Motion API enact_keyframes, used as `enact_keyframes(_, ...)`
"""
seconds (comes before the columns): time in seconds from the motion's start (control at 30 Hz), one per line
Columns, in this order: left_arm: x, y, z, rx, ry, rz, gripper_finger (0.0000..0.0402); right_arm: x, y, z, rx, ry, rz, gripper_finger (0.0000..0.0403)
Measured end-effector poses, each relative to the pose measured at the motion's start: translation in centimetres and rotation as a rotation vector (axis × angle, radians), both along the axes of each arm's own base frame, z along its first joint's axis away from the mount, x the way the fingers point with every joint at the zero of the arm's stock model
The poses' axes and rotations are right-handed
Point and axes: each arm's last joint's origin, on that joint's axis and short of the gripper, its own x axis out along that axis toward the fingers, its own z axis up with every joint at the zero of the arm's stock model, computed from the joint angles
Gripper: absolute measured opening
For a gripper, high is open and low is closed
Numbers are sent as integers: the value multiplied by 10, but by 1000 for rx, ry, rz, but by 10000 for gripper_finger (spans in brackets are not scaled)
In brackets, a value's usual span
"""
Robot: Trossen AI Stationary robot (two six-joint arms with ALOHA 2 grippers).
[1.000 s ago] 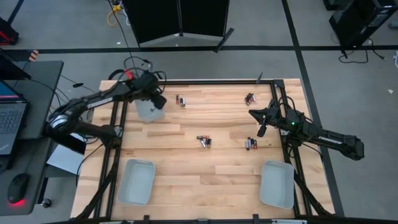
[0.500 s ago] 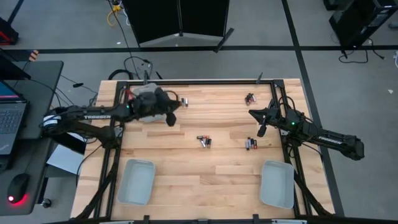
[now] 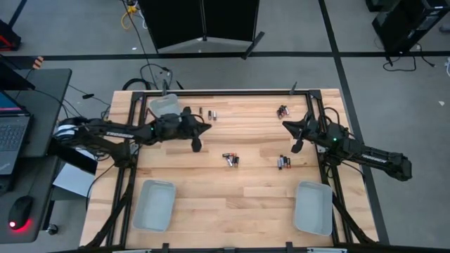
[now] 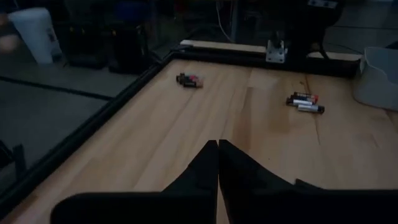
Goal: Sort batteries
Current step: Put the black-red battery into the bottom right gray bin
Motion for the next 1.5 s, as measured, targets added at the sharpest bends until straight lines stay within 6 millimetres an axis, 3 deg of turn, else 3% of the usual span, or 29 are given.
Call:
enact_keyframes(0.33, 6, 1, -1, 23, -44, -29, 14, 0, 0, 1, 43, -28, 6, 38)
enact_keyframes(0.57, 6, 2, 0, 80, -44, -62, 13, 1, 0, 0, 20, -4, -5, 8)
enact_keyframes(1.03, 6, 7, 9, 140, -119, -26, 13, 2, -1, 1, 71, -42, -5, 13)
enact_keyframes(1.5, 8, 8, 0, 189, -38, -51, 13, 5, -3, -2, 107, 40, -19, 18)
